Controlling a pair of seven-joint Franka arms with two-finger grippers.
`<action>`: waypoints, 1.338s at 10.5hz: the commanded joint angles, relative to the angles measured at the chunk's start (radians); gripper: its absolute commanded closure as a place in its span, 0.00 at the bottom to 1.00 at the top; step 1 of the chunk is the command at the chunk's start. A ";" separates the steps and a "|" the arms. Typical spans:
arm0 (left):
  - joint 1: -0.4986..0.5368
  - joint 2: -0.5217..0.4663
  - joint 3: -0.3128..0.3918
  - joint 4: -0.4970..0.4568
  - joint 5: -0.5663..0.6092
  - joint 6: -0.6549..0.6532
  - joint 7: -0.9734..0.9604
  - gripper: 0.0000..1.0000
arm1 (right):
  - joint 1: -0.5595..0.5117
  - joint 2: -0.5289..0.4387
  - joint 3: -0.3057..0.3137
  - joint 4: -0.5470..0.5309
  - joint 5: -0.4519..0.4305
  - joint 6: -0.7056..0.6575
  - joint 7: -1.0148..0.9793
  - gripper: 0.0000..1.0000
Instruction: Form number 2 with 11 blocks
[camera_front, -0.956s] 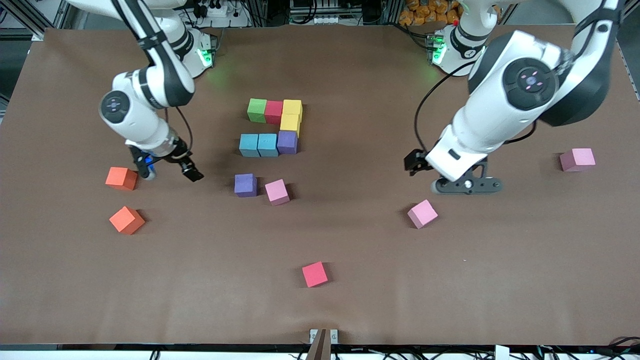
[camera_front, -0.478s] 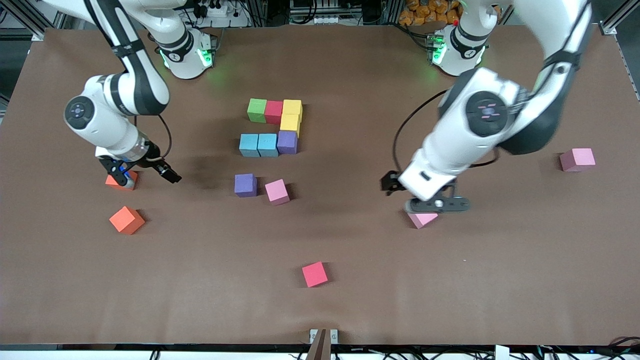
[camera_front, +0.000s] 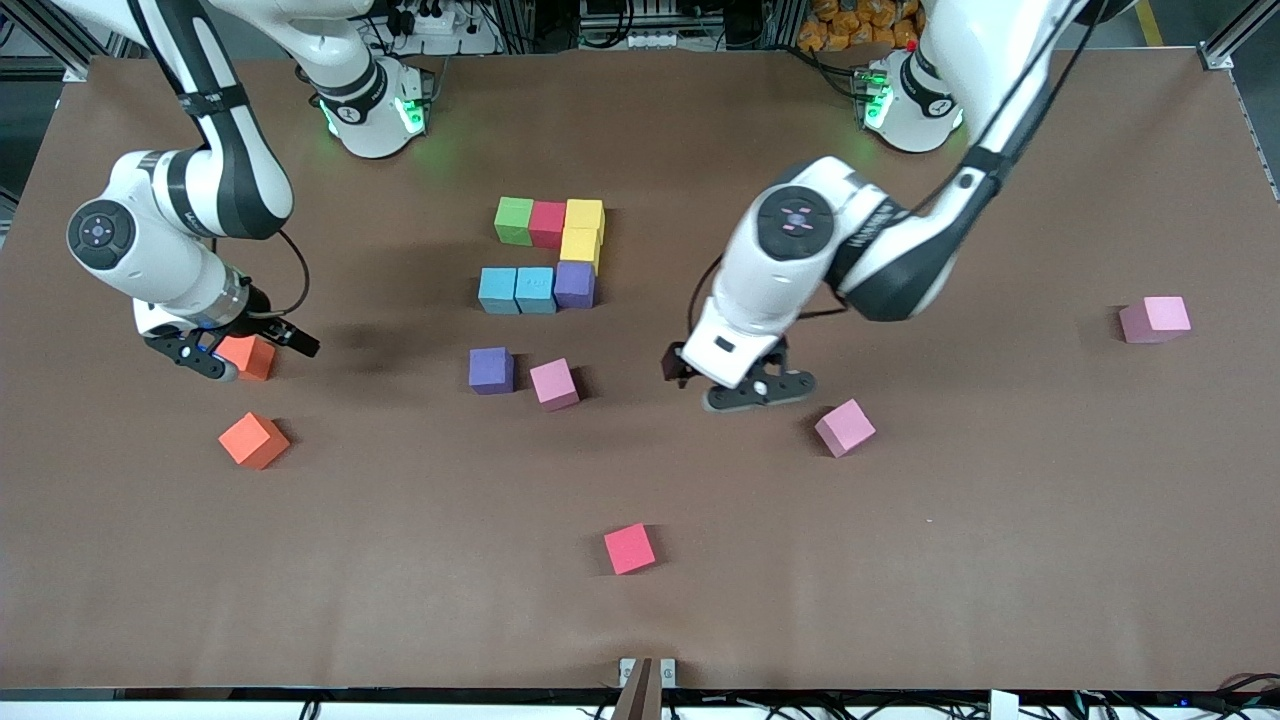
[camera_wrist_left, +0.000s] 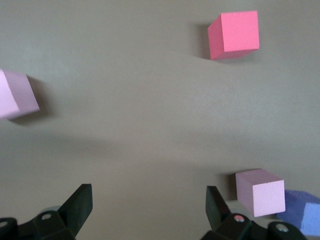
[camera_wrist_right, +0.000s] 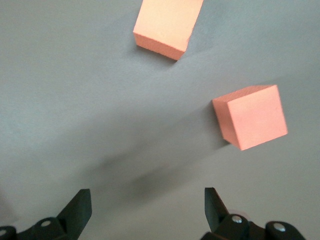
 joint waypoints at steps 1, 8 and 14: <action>-0.050 0.029 0.008 0.016 0.062 0.009 -0.125 0.00 | -0.046 -0.005 0.007 -0.001 -0.063 -0.015 -0.102 0.00; -0.031 0.030 0.045 0.013 0.069 0.001 -0.100 0.00 | -0.159 0.033 -0.028 -0.008 -0.067 0.035 -0.460 0.00; 0.010 0.003 0.049 0.013 0.069 -0.040 0.172 0.00 | -0.096 0.106 -0.016 0.010 -0.119 0.146 -0.439 0.00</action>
